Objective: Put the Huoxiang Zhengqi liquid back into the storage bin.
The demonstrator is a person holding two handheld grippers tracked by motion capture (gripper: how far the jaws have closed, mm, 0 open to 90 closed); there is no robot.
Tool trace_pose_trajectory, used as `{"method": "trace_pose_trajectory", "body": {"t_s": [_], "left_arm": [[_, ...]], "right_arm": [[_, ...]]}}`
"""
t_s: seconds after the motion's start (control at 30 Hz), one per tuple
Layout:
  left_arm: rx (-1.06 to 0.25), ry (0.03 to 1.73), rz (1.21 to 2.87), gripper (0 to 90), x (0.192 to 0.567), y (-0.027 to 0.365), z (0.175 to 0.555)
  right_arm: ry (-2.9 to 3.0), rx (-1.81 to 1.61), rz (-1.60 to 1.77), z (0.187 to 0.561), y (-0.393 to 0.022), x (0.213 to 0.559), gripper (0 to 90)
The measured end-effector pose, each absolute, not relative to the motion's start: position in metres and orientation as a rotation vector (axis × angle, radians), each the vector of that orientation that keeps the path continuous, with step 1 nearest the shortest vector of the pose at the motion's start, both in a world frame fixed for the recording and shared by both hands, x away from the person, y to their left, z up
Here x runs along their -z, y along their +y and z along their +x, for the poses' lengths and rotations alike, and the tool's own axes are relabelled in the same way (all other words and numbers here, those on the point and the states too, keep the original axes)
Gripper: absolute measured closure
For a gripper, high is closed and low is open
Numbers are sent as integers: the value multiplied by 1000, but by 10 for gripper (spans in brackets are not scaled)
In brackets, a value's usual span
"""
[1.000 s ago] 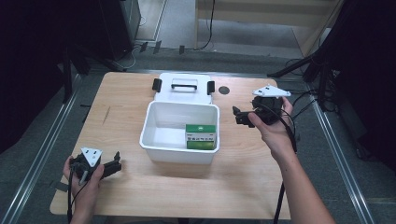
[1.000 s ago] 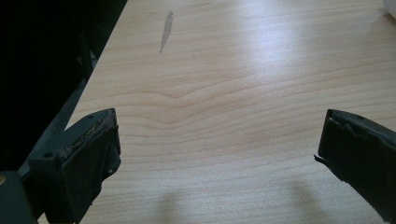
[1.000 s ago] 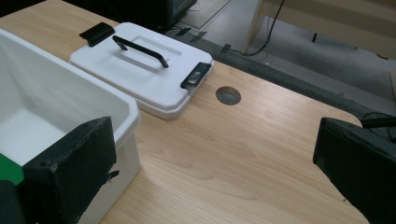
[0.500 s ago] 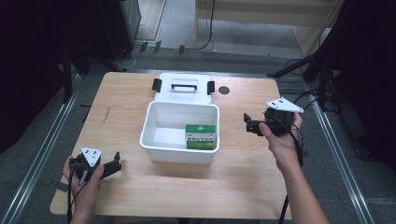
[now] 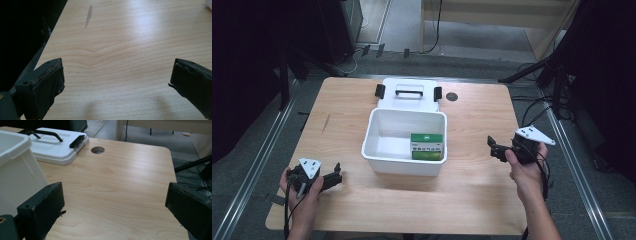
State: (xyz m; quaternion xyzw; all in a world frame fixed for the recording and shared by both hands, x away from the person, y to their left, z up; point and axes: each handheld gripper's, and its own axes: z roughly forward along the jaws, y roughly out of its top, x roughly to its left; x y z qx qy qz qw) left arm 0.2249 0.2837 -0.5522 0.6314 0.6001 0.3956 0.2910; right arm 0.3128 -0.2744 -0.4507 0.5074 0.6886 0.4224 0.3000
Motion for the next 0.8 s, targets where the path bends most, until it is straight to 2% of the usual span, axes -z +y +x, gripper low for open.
{"method": "trace_pose_trajectory", "body": {"t_s": [0.8], "left_arm": [[-1045, 1606, 1675, 0, 552, 284, 225]], "right_arm": [[1758, -1126, 1413, 267, -326, 502, 18]]}}
